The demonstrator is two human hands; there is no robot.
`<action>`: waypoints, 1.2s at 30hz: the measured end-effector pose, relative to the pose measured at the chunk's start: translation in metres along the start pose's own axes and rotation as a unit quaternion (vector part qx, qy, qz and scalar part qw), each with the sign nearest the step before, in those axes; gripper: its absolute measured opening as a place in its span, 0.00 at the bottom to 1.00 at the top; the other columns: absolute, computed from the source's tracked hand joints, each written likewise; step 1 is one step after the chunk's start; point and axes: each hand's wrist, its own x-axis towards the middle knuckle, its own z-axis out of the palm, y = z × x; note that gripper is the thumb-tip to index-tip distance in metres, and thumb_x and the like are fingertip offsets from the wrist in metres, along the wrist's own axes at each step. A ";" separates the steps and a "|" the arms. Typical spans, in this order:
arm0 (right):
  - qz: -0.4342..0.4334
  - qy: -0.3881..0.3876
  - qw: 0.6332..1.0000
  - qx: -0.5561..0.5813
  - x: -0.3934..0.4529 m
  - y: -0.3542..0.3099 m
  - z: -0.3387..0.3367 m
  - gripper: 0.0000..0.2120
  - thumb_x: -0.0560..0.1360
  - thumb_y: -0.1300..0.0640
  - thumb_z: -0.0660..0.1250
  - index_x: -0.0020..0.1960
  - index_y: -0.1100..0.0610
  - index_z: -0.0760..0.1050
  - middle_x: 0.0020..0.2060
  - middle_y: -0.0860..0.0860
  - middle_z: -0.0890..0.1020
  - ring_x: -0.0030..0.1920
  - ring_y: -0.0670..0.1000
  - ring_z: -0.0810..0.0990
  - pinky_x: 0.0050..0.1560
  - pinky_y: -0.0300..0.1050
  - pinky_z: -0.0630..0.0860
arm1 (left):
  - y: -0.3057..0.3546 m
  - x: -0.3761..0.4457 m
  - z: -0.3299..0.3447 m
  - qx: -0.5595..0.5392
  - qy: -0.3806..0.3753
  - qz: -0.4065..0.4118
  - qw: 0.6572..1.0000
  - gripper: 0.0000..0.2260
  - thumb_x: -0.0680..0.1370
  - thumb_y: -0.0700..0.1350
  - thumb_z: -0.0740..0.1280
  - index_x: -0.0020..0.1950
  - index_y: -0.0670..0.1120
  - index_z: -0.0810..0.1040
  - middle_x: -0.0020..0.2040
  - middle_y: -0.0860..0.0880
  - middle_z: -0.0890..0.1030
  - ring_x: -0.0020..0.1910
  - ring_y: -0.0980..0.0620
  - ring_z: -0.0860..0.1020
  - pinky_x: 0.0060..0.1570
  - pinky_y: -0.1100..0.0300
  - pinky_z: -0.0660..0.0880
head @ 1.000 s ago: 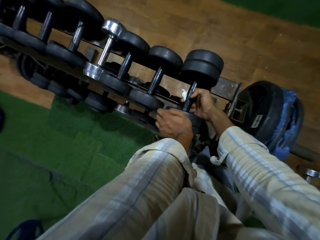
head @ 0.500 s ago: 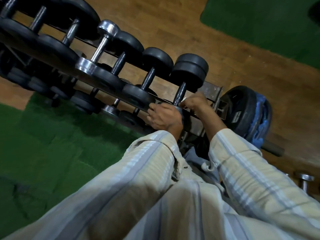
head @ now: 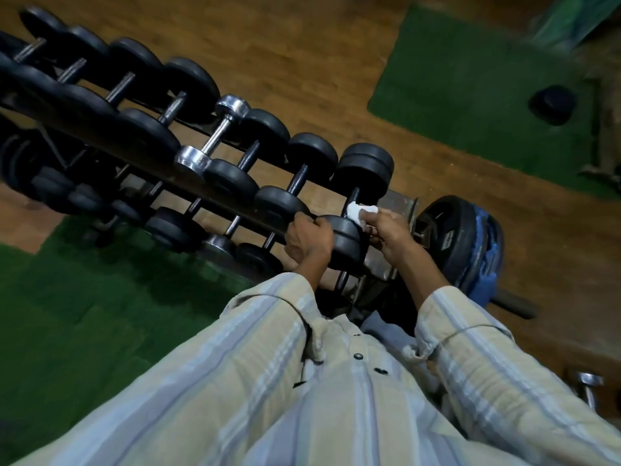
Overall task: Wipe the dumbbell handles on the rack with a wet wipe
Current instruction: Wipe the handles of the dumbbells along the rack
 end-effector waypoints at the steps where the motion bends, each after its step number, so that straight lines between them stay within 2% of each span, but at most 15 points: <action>1: -0.008 0.000 1.000 0.008 -0.006 -0.002 0.003 0.12 0.72 0.61 0.74 0.55 0.58 0.83 0.31 0.50 0.79 0.23 0.43 0.70 0.22 0.34 0.60 | 0.000 -0.001 -0.004 -0.008 0.002 0.014 1.000 0.06 0.77 0.51 0.65 0.48 0.49 0.76 0.51 0.46 0.81 0.53 0.40 0.79 0.55 0.44 0.77; 3: -0.020 -0.003 0.999 0.025 -0.014 -0.004 0.010 0.13 0.73 0.60 0.73 0.57 0.58 0.83 0.33 0.50 0.80 0.24 0.44 0.71 0.22 0.35 0.61 | 0.000 -0.003 -0.008 -0.037 0.004 0.048 0.998 0.06 0.77 0.51 0.66 0.44 0.50 0.76 0.47 0.47 0.81 0.51 0.41 0.79 0.53 0.45 0.78; 5: -0.032 -0.007 0.999 0.029 -0.022 -0.006 0.019 0.13 0.74 0.60 0.73 0.58 0.58 0.83 0.36 0.51 0.82 0.26 0.44 0.72 0.22 0.36 0.62 | 0.002 -0.005 -0.014 -0.089 -0.022 0.076 0.993 0.11 0.79 0.54 0.65 0.42 0.48 0.78 0.43 0.48 0.82 0.48 0.42 0.80 0.48 0.51 0.77; 7: -0.044 -0.014 0.999 0.020 -0.029 -0.005 0.027 0.13 0.74 0.61 0.74 0.58 0.59 0.83 0.39 0.53 0.84 0.28 0.46 0.74 0.22 0.36 0.63 | 0.003 -0.005 -0.021 -0.150 -0.073 0.073 0.983 0.18 0.81 0.57 0.64 0.39 0.46 0.79 0.38 0.48 0.82 0.44 0.44 0.81 0.44 0.53 0.75; 9: -0.061 -0.013 0.998 0.012 -0.035 -0.004 0.034 0.12 0.73 0.61 0.75 0.56 0.60 0.83 0.38 0.53 0.84 0.28 0.46 0.75 0.23 0.36 0.65 | 0.002 -0.002 -0.027 -0.194 -0.114 0.057 0.973 0.22 0.80 0.62 0.64 0.37 0.47 0.81 0.37 0.48 0.83 0.41 0.46 0.81 0.45 0.53 0.77; 11: -0.075 -0.008 0.997 0.004 -0.040 -0.002 0.041 0.11 0.72 0.62 0.76 0.55 0.61 0.83 0.37 0.54 0.84 0.26 0.45 0.75 0.23 0.38 0.67 | -0.001 0.000 -0.033 -0.225 -0.140 0.056 0.963 0.20 0.76 0.63 0.68 0.37 0.48 0.82 0.36 0.49 0.84 0.39 0.48 0.83 0.47 0.51 0.81; 13: -0.081 -0.010 0.997 -0.010 -0.044 -0.002 0.046 0.11 0.71 0.61 0.76 0.53 0.62 0.83 0.37 0.55 0.83 0.26 0.45 0.75 0.25 0.39 0.67 | -0.005 0.003 -0.038 -0.233 -0.154 0.069 0.958 0.13 0.72 0.58 0.74 0.39 0.49 0.83 0.37 0.51 0.85 0.41 0.49 0.84 0.49 0.46 0.83; 17: -0.093 -0.020 0.994 -0.044 -0.056 -0.006 0.064 0.04 0.71 0.61 0.74 0.45 0.58 0.80 0.31 0.51 0.79 0.25 0.45 0.71 0.25 0.39 0.64 | -0.012 0.011 -0.055 -0.251 -0.135 0.076 0.955 0.05 0.72 0.49 0.75 0.41 0.49 0.83 0.38 0.51 0.85 0.42 0.50 0.84 0.50 0.46 0.83; 19: -0.113 -0.031 0.992 -0.045 -0.062 -0.005 0.072 0.04 0.73 0.61 0.74 0.44 0.59 0.79 0.30 0.52 0.79 0.25 0.46 0.72 0.25 0.38 0.67 | -0.020 0.016 -0.062 -0.257 -0.127 0.068 0.956 0.04 0.73 0.49 0.74 0.43 0.49 0.83 0.39 0.51 0.86 0.42 0.50 0.84 0.49 0.48 0.83; 21: -0.136 -0.056 0.986 -0.077 -0.069 0.000 0.083 0.06 0.72 0.60 0.76 0.43 0.60 0.80 0.33 0.56 0.83 0.28 0.49 0.78 0.28 0.39 0.74 | -0.030 0.017 -0.069 -0.268 -0.114 0.053 0.955 0.03 0.73 0.46 0.75 0.45 0.49 0.83 0.40 0.50 0.85 0.41 0.51 0.84 0.45 0.51 0.82; 23: -0.151 -0.067 0.978 -0.131 -0.074 0.010 0.097 0.06 0.72 0.60 0.76 0.44 0.61 0.80 0.37 0.60 0.85 0.32 0.53 0.81 0.32 0.42 0.77 | -0.042 0.017 -0.076 -0.281 -0.099 0.031 0.954 0.04 0.74 0.43 0.74 0.47 0.47 0.83 0.40 0.49 0.85 0.39 0.53 0.83 0.41 0.56 0.81; 27: -0.161 -0.060 0.970 -0.175 -0.077 0.040 0.125 0.07 0.71 0.64 0.74 0.46 0.60 0.76 0.32 0.54 0.83 0.28 0.48 0.80 0.32 0.44 0.76 | -0.076 0.021 -0.083 -0.271 -0.064 -0.013 0.960 0.02 0.74 0.44 0.73 0.46 0.48 0.83 0.39 0.50 0.85 0.39 0.53 0.83 0.38 0.58 0.79; 28: -0.161 -0.069 0.969 -0.175 -0.077 0.049 0.128 0.09 0.71 0.65 0.73 0.49 0.60 0.76 0.35 0.55 0.83 0.29 0.49 0.80 0.33 0.45 0.77 | -0.084 0.022 -0.083 -0.269 -0.060 -0.023 0.961 0.01 0.74 0.44 0.72 0.45 0.49 0.83 0.39 0.50 0.85 0.39 0.52 0.83 0.39 0.57 0.79; 32: -0.148 -0.122 0.953 -0.234 -0.076 0.086 0.132 0.14 0.74 0.61 0.73 0.59 0.56 0.80 0.46 0.56 0.86 0.38 0.48 0.82 0.34 0.38 0.75 | -0.119 0.019 -0.081 -0.247 -0.048 -0.060 0.966 0.08 0.75 0.40 0.69 0.42 0.52 0.83 0.38 0.53 0.84 0.37 0.53 0.81 0.40 0.58 0.78; 36: -0.142 -0.148 0.943 -0.264 -0.070 0.111 0.125 0.09 0.74 0.53 0.77 0.51 0.56 0.85 0.43 0.51 0.87 0.42 0.46 0.84 0.40 0.40 0.79 | -0.145 0.011 -0.074 -0.229 -0.062 -0.091 0.967 0.06 0.75 0.40 0.69 0.46 0.51 0.83 0.39 0.51 0.84 0.37 0.53 0.81 0.38 0.57 0.77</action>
